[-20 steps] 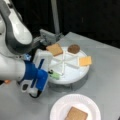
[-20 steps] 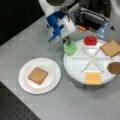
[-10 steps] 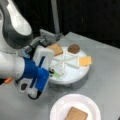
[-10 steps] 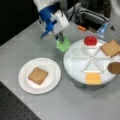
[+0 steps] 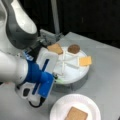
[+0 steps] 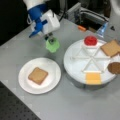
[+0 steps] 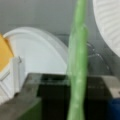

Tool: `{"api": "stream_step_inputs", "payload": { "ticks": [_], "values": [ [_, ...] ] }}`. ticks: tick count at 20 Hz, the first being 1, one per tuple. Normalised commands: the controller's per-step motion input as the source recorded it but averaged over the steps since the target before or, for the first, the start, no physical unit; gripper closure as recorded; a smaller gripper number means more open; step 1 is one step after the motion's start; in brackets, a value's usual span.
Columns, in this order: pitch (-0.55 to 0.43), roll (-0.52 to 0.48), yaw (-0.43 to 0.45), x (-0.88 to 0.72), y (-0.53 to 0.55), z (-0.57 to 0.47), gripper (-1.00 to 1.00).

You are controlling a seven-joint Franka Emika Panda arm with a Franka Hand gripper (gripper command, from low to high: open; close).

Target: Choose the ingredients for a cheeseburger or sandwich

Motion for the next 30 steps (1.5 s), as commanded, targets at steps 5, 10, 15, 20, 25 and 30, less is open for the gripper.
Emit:
{"api": "stream_step_inputs", "payload": {
  "ticks": [5, 10, 15, 20, 25, 30],
  "values": [
    [0.094, 0.067, 0.32, 0.55, -0.57, -0.08, 1.0],
    [0.038, 0.221, 0.287, 0.5, -0.42, -0.1, 1.0],
    [0.02, 0.288, 0.244, 0.43, -0.29, -0.05, 1.0],
    [-0.051, 0.263, 0.222, 0.37, -0.2, -0.15, 1.0],
    [-0.096, 0.239, 0.203, 0.35, -0.22, -0.25, 1.0],
    [-0.101, 0.196, 0.165, 0.33, -0.27, -0.18, 1.0]
  ]
}}
